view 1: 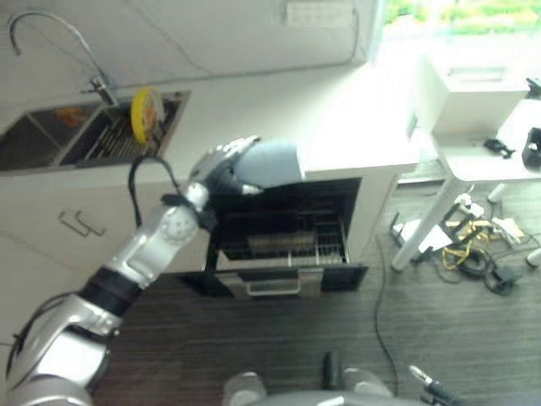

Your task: Place the dishes in the dishwasher.

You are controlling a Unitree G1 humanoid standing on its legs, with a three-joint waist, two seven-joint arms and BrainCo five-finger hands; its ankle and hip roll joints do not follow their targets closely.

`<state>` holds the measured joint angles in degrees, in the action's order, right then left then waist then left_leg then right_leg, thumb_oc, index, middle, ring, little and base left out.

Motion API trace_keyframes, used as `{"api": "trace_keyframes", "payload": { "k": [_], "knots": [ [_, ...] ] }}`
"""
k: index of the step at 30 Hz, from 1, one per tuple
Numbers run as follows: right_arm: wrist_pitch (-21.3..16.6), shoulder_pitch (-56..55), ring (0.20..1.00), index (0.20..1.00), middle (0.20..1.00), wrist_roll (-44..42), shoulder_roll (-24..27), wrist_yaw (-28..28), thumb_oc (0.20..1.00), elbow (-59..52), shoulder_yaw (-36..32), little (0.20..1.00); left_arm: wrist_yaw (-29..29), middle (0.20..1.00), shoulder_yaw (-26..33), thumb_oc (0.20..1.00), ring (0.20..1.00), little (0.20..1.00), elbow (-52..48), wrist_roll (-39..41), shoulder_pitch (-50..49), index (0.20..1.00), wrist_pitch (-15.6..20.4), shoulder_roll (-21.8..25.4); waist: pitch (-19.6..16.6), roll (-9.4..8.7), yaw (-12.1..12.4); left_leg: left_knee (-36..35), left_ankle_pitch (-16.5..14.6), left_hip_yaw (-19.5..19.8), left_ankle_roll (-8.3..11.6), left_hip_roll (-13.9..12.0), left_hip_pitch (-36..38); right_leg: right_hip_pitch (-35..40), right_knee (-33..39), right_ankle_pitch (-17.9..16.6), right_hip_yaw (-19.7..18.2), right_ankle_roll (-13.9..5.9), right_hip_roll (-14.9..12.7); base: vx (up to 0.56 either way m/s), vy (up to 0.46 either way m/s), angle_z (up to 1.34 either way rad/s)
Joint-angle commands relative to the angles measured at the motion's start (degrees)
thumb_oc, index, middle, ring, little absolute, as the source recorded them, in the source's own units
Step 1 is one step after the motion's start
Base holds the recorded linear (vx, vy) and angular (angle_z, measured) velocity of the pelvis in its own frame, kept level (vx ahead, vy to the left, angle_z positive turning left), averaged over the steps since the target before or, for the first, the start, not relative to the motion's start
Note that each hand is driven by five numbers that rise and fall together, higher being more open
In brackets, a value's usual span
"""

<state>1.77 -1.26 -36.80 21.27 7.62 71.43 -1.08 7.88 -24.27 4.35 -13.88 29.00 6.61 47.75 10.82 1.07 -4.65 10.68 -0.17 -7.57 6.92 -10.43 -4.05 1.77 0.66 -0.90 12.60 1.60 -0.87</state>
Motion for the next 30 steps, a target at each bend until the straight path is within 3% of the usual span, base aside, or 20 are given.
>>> {"api": "trace_keyframes", "payload": {
  "k": [1,6,9,11,13,16,21,26,30],
  "knots": [
    [-4.26,0.78,1.000,1.000,1.000,-7.05,1.79,-1.32,1.000,-1.33,-2.58,1.000,4.05,0.200,5.30,0.200,0.200,0.200,-1.66,4.12,3.82,0.200,1.97,0.87,0.46,1.41,-1.87,-4.65,-3.07,-1.84,-3.03,2.23,5.17,2.62,-6.98,8.45,-3.96,-6.64,-4.54,0.16,0.193,0.01],
    [-12.94,-2.14,1.000,1.000,1.000,-15.71,0.46,-4.18,1.000,-7.10,-8.52,1.000,7.52,0.200,8.17,0.200,0.200,0.200,0.07,14.76,-1.52,0.200,7.72,-4.71,-0.80,1.84,-3.27,-10.17,-3.03,-2.24,-3.12,3.23,9.31,2.42,-6.04,7.73,-4.45,-7.93,-5.56,0.12,0.099,-0.09],
    [-18.40,-4.95,1.000,1.000,1.000,-18.33,-0.85,-6.69,1.000,-20.76,-11.00,1.000,10.33,0.200,9.46,0.200,0.200,0.200,0.12,15.93,-5.87,0.200,11.06,-10.48,-0.99,0.79,-4.58,-10.98,-3.69,-3.08,-3.87,3.57,10.43,1.98,-5.71,6.93,-5.39,-8.59,-5.78,0.04,-0.015,-0.16],
    [-20.69,-5.95,1.000,1.000,1.000,-18.04,-1.27,-6.37,1.000,-26.70,-11.87,1.000,11.77,0.200,10.16,0.200,0.200,0.200,-0.45,16.67,-7.59,0.200,12.17,-12.64,-1.04,0.25,-4.99,-11.07,-3.95,-3.45,-4.26,3.76,10.63,1.83,-5.57,6.58,-5.61,-8.82,-5.93,0.00,-0.025,-0.09],
    [-23.72,-7.30,1.000,1.000,1.000,-16.87,-1.69,-4.82,1.000,-37.72,-13.50,1.000,14.54,0.200,11.86,0.200,0.200,0.200,-0.99,17.74,-10.38,0.200,15.70,-16.10,-1.30,-0.62,-5.58,-11.40,-4.30,-4.00,-4.93,4.19,10.96,1.57,-5.35,6.11,-5.92,-9.13,-6.22,-0.02,-0.018,-0.07],
    [-24.28,-7.82,1.000,1.000,1.000,-15.02,-2.06,-3.98,1.000,-49.69,-14.08,1.000,16.27,0.200,13.22,0.200,0.200,0.200,-1.30,17.33,-12.92,0.200,20.18,-19.17,-1.58,-1.29,-6.06,-11.62,-4.45,-4.60,-5.29,4.48,11.13,1.35,-5.01,5.53,-6.26,-9.41,-6.47,-0.03,-0.017,-0.20],
    [-25.60,-6.62,1.000,1.000,1.000,-13.60,-2.50,4.55,1.000,-68.26,-9.49,1.000,29.93,0.200,12.50,0.200,0.200,0.200,-0.41,8.20,-13.71,0.200,22.40,-23.63,-2.19,-1.85,-7.15,-12.35,-4.32,-5.84,-5.44,4.73,11.62,1.16,-3.97,4.64,-7.00,-9.74,-6.76,-0.06,0.018,-0.17],
    [-23.04,-4.72,1.000,1.000,1.000,-12.47,-0.83,9.87,1.000,-78.50,-2.12,1.000,39.17,0.200,10.59,0.200,0.200,0.200,0.05,-2.44,-12.69,0.200,22.25,-24.95,-2.88,-1.86,-6.96,-12.87,-4.27,-6.67,-5.30,4.93,11.97,1.26,-3.06,4.04,-6.95,-10.04,-7.16,-0.06,0.035,-0.07],
    [-20.35,-2.66,1.000,1.000,1.000,-11.13,0.55,10.86,1.000,-82.69,3.82,1.000,47.77,0.200,8.84,0.200,0.200,0.200,-0.41,-13.64,-12.02,0.200,18.98,-24.39,-3.39,-1.89,-6.05,-13.11,-4.30,-6.79,-5.09,5.06,12.36,1.72,-2.28,3.51,-6.23,-10.36,-7.73,-0.03,0.015,-0.01]
  ]
}}
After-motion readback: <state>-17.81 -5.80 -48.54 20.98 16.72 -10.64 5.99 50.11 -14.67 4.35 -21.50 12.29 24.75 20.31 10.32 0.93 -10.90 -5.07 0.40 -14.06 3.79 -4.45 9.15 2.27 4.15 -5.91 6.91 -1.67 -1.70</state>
